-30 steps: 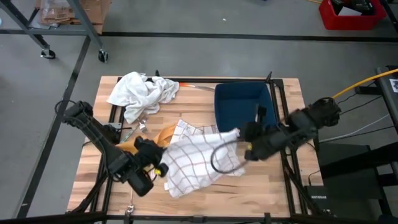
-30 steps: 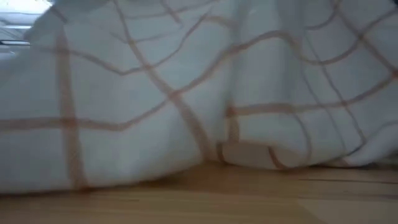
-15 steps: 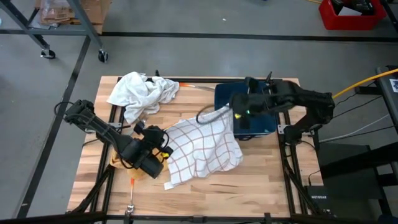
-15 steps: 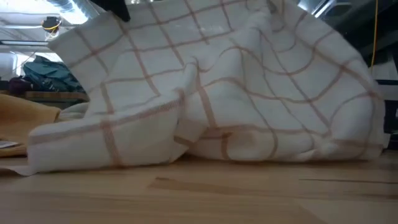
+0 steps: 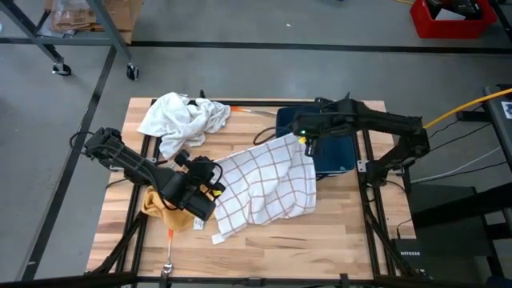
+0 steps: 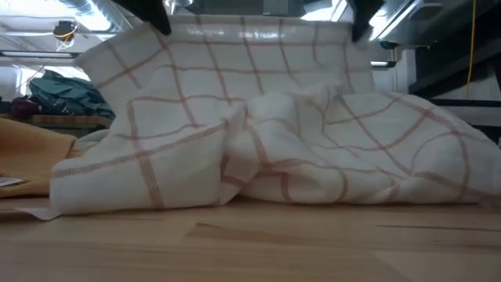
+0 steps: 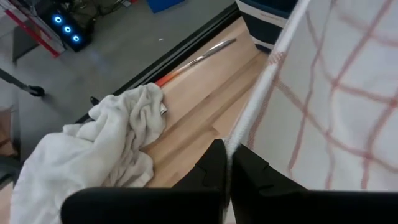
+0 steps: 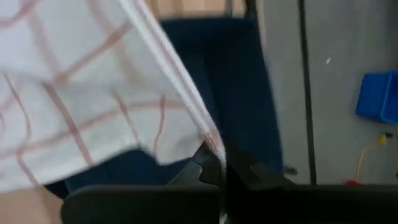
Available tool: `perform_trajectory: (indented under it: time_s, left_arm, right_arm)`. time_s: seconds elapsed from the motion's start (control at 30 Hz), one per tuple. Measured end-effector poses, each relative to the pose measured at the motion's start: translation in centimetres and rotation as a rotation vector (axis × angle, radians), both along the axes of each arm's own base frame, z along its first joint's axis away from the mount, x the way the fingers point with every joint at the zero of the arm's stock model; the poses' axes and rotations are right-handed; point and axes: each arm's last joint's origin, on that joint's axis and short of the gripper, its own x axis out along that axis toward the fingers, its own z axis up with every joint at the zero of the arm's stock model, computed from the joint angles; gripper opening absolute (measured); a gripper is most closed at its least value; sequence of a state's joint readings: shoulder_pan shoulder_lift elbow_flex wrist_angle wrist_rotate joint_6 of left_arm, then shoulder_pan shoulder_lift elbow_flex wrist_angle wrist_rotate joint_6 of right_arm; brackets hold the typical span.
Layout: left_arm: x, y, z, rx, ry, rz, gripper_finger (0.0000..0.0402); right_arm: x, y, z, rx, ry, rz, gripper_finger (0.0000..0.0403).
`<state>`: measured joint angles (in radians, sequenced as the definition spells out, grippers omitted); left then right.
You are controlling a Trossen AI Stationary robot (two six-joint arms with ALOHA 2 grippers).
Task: Fold towel
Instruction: Fold the white-and-brown checkered towel
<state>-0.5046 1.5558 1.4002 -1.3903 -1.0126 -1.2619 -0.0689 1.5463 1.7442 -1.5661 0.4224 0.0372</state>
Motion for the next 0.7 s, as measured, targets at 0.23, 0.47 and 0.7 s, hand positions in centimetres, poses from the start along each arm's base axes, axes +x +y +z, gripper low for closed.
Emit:
perform_trajectory:
  time_s: [0.23,0.47,0.7]
  left_arm:
    - [1.0,0.1,-0.6,-0.002,-0.012,-0.030,0.0000]
    - [2.2,-1.5,-1.0,-0.108,0.019,-0.214,0.0000]
    - [1.8,-3.6,-0.9,-0.088,0.105,-0.410,0.0000]
  right_arm:
    - [-0.6,0.0,-4.8,0.039,0.186,0.018,0.0001]
    - [-1.0,0.5,-6.1,0.186,0.240,0.029,0.0001]
    - [-1.1,1.8,-5.3,0.249,0.203,0.079,0.0001]
